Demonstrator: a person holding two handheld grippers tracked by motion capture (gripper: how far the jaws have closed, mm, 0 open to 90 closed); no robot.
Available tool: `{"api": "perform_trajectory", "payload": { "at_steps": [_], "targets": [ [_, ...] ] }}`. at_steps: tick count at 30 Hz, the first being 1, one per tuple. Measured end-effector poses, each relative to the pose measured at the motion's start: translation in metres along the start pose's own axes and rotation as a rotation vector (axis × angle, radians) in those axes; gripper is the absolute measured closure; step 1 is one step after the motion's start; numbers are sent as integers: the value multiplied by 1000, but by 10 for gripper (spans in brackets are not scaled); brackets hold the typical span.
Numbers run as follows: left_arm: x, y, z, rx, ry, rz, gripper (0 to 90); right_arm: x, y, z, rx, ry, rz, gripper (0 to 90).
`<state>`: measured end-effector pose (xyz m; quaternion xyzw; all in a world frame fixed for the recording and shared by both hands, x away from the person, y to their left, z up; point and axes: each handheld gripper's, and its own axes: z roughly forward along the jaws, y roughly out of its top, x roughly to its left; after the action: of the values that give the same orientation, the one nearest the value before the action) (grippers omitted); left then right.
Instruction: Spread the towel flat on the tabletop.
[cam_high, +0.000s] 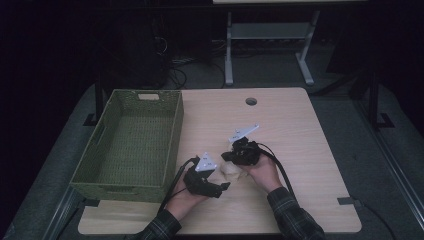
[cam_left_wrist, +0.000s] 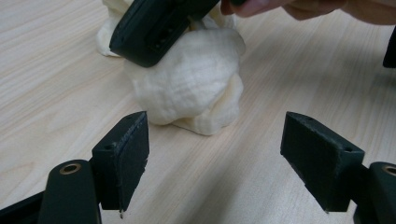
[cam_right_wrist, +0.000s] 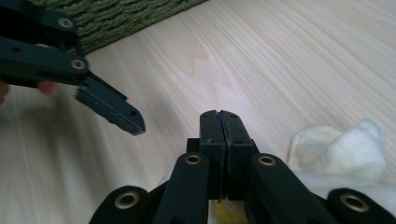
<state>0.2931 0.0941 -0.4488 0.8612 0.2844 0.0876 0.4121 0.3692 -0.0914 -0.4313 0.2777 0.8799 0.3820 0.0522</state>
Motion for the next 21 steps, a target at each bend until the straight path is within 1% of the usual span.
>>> {"api": "perform_trajectory", "payload": {
  "at_steps": [1,2,4,7,9,10,11,12,13,15,17,19,20,21],
  "targets": [
    [0,0,1,3,0,5,233,0,0,-2,-2,-4,-6,886],
    [0,0,1,7,-1,7,233,0,1,-5,-19,-8,-20,886],
    [0,0,1,12,-2,15,233,2,2,-14,-43,-6,-4,886],
    [0,0,2,10,-3,17,233,1,3,-29,-92,-10,-28,886],
    [0,0,2,12,-2,18,233,1,3,-37,-113,-8,-22,886],
    [0,0,2,10,-1,18,233,-1,1,-49,-134,-21,-28,886],
    [0,0,3,8,-1,16,233,-1,1,-49,-134,-21,-28,886],
    [0,0,3,10,-1,13,233,-1,1,-53,-142,-25,-27,886],
    [0,0,3,6,-1,7,233,-1,-1,-60,-155,-24,-15,887],
    [0,0,4,11,0,8,233,-3,-4,-71,-185,-42,-30,887],
    [0,0,5,12,-1,10,233,-5,-8,-81,-210,-52,-24,887],
    [-1,1,6,16,-3,9,233,-7,-11,-90,-225,-80,-28,889],
    [-1,0,6,11,-4,2,233,-8,-14,-94,-226,-95,-26,889],
    [-1,0,6,17,-3,14,233,-10,-17,-97,-227,-109,-28,889]
  ]
}}
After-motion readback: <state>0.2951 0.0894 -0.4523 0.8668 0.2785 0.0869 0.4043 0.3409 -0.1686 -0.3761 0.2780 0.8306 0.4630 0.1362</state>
